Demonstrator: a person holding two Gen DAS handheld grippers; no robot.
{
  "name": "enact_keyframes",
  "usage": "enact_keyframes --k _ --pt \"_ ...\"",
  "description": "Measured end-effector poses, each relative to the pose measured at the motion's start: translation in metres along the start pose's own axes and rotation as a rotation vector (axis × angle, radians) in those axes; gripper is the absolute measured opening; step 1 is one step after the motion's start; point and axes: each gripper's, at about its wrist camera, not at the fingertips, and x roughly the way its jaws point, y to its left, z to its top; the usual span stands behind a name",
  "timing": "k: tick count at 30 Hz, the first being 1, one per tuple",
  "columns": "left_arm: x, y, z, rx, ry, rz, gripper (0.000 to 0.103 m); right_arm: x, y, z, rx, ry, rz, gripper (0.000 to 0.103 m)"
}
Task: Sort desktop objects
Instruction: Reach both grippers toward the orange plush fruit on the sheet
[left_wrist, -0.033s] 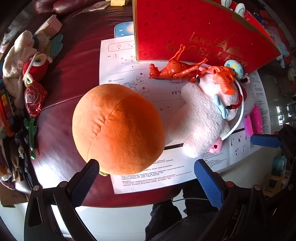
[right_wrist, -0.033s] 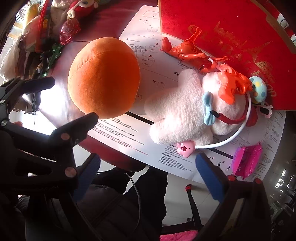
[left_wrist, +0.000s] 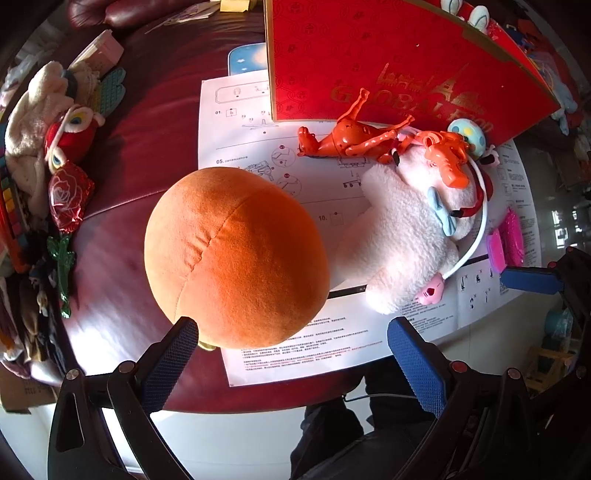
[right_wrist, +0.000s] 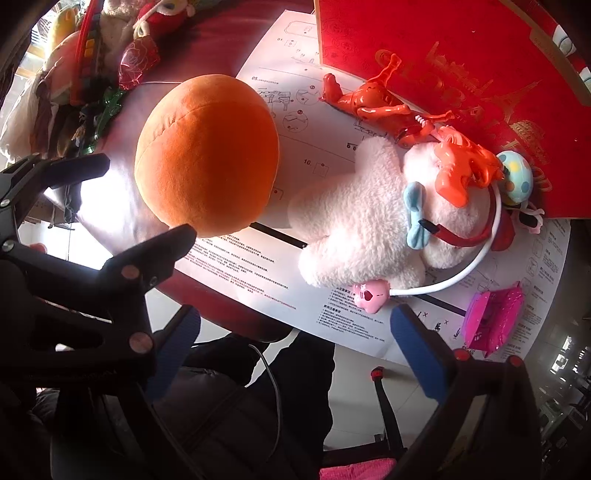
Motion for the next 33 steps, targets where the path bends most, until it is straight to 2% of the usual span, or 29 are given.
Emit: enact_keyframes --k 15,20,27,33 --pt "0.003 0.017 0.001 0.015 -0.001 -0.012 0.102 0.002 0.004 0.004 0.004 0.01 -0.02 0.103" --pt "0.012 0.047 -0.006 0.027 -0.014 0.039 0.102 0.009 0.005 0.005 0.008 0.018 -0.018 0.103" --pt "0.037 0.102 -0.02 -0.019 -0.006 0.121 0.102 0.024 0.01 0.012 -0.003 0.057 -0.004 0.103" --pt "0.066 0.135 -0.038 -0.026 0.037 0.153 0.102 0.03 0.021 0.034 -0.033 0.061 -0.006 0.103"
